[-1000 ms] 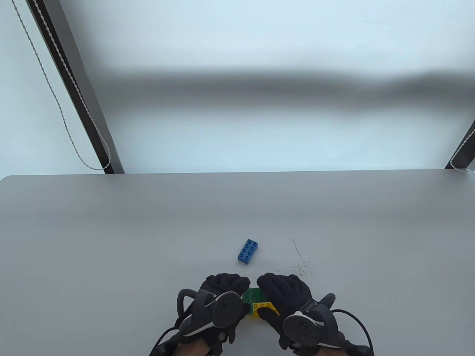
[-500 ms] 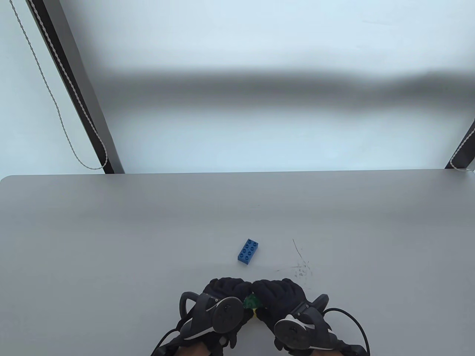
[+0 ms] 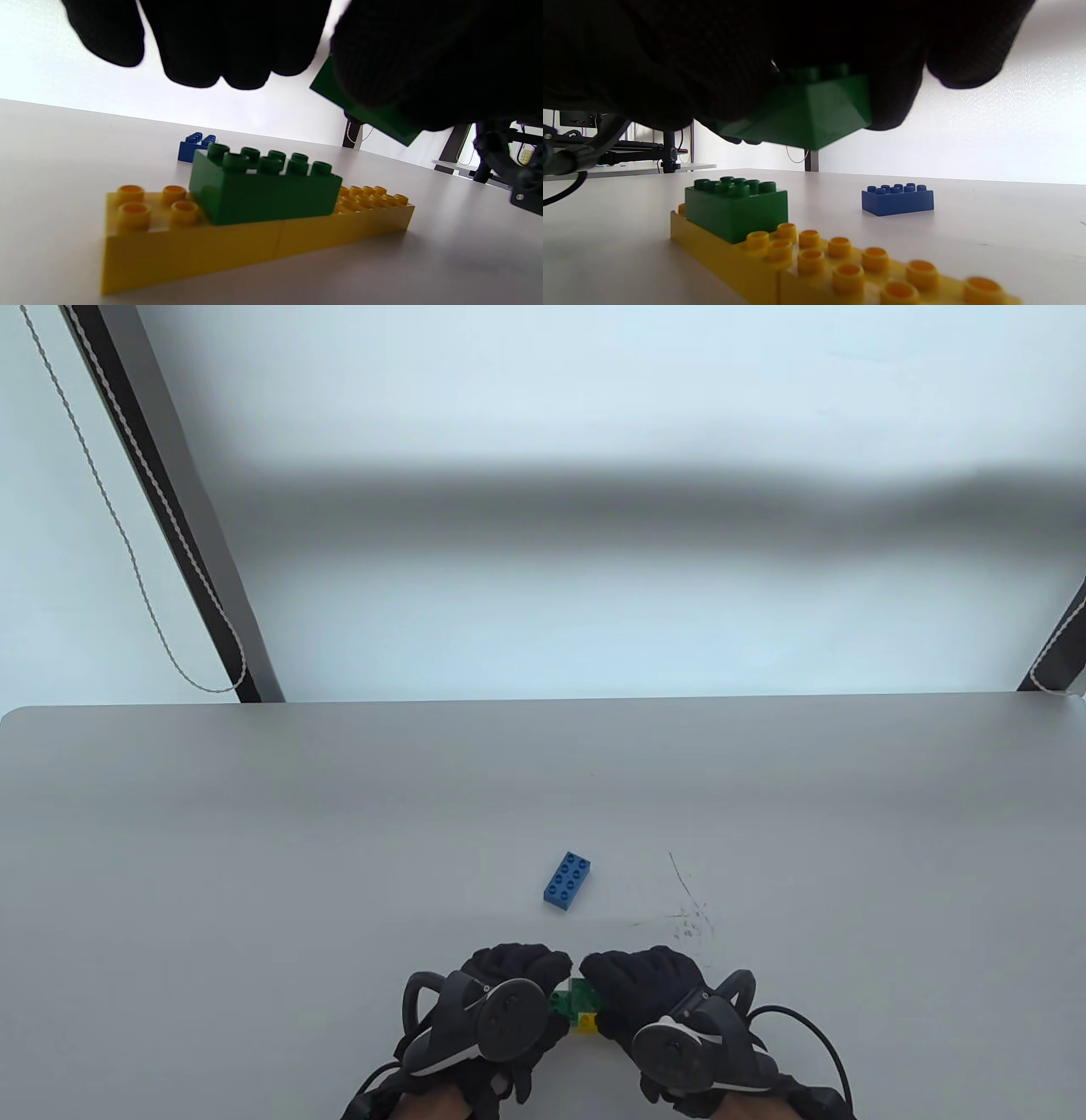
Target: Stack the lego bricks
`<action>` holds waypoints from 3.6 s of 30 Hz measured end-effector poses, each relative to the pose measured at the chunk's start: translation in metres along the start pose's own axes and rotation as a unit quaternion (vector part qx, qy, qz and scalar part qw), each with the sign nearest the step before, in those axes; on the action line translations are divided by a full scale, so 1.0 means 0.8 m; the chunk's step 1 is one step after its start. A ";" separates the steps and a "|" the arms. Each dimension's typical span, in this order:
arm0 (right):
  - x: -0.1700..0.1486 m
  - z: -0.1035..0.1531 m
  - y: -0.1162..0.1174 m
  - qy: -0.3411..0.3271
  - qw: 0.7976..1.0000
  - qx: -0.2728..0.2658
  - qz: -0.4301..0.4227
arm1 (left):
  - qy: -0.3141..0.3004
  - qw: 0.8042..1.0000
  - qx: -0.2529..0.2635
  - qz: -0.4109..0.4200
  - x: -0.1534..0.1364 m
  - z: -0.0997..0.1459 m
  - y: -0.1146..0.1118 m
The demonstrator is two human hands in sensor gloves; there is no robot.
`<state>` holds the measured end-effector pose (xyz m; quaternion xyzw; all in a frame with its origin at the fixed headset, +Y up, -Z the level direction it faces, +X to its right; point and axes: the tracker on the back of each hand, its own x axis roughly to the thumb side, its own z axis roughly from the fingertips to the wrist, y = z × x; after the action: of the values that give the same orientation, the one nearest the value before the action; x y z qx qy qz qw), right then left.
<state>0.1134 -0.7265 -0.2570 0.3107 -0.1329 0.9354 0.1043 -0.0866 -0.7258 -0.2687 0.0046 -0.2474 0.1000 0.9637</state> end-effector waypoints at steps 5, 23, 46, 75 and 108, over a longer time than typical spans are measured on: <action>-0.013 0.001 0.009 0.014 0.999 0.025 -0.018 | 0.020 0.999 -0.036 0.000 -0.014 -0.001 -0.010; -0.022 -0.001 0.034 0.021 0.995 0.084 -0.043 | 0.033 0.996 -0.087 0.014 -0.037 -0.005 -0.028; -0.026 -0.010 0.040 0.054 0.990 0.108 -0.070 | 0.043 0.993 -0.103 0.032 -0.036 -0.008 -0.031; -0.066 -0.015 0.064 0.125 0.942 0.191 -0.245 | 0.068 0.987 -0.133 0.066 -0.040 -0.014 -0.035; -0.074 -0.021 0.065 0.111 0.934 0.226 -0.254 | 0.165 0.959 -0.226 -0.031 -0.039 -0.121 -0.013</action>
<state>0.1361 -0.7772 -0.3159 0.2434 0.1773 0.9117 0.2796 -0.0649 -0.7365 -0.3680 -0.2222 -0.1004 0.0105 0.9698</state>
